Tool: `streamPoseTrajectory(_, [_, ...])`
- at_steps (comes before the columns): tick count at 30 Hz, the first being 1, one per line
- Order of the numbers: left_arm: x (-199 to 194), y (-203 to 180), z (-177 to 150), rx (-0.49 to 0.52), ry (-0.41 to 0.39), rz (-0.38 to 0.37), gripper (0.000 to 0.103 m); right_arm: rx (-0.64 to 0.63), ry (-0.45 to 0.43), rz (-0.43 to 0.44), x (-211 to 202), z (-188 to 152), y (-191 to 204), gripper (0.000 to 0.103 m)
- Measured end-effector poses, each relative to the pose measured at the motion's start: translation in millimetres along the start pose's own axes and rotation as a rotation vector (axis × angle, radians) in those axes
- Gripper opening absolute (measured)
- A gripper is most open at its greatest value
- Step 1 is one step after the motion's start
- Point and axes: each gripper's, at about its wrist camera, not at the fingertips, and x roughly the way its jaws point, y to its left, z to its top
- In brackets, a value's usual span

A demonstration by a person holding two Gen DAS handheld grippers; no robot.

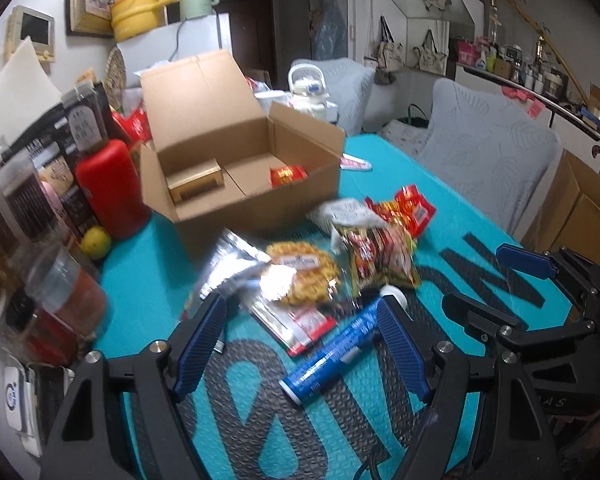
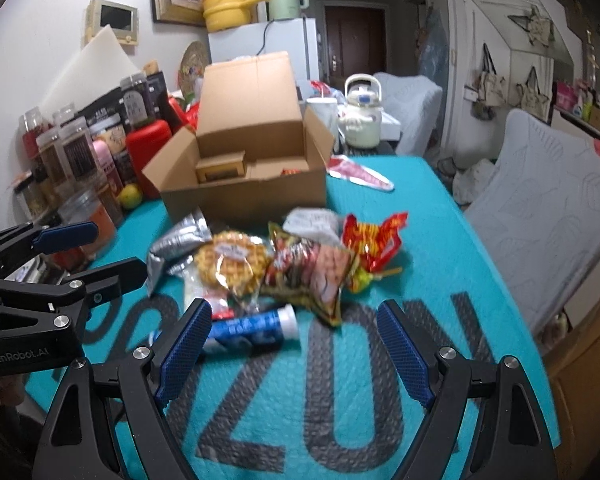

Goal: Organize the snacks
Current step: 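Grasp the blue tube with white cap with the left tool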

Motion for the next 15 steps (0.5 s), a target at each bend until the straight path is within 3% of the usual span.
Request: streamPoseTrajectory(15, [60, -11, -24, -0.013, 0.137, -0.083, 0.078, 0.003, 0.101, -0.008, 31, -40, -30, 0.085])
